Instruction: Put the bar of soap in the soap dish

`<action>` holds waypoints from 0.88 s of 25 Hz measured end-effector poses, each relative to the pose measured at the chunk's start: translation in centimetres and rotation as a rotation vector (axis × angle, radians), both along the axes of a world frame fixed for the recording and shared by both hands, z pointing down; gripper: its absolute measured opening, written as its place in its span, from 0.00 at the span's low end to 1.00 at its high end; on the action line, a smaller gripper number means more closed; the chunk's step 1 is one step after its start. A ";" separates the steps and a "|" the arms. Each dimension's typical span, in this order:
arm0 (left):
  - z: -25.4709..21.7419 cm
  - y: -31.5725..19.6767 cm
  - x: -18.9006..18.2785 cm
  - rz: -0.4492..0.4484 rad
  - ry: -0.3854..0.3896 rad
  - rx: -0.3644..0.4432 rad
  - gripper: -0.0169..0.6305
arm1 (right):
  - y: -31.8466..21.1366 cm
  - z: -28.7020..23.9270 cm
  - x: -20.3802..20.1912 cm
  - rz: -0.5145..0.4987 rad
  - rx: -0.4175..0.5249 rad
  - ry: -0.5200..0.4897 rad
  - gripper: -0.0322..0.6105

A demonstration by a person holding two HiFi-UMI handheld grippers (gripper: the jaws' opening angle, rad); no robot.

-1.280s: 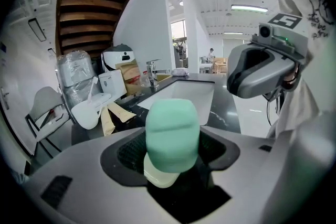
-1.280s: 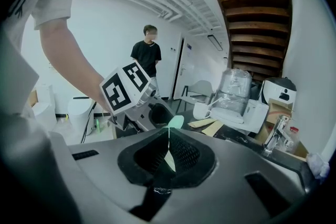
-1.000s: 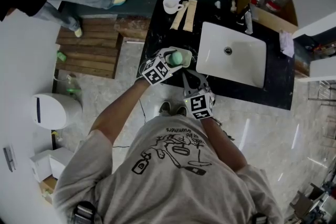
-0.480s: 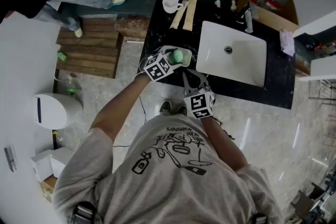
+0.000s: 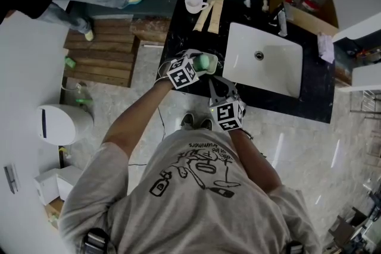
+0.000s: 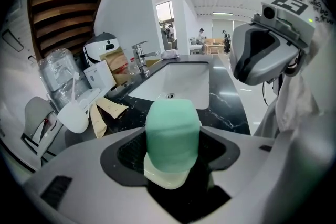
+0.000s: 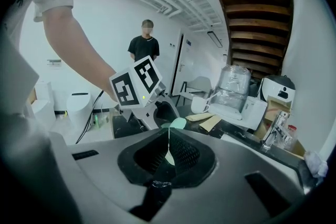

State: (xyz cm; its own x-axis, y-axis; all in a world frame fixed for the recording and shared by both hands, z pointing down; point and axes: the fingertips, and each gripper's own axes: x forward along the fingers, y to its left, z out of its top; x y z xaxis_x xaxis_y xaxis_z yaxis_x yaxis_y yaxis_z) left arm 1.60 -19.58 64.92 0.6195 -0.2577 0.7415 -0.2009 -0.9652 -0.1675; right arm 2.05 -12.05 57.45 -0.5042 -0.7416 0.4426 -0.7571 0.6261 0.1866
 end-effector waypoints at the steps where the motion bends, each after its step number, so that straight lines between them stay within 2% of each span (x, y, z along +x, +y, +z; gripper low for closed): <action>1: 0.2 0.0 0.0 0.007 -0.009 0.000 0.46 | -0.1 0.1 0.0 -0.001 -0.001 0.004 0.09; 22: 1.1 0.0 0.1 0.088 -0.114 -0.001 0.46 | -0.6 2.1 -0.2 -0.019 -0.043 0.052 0.09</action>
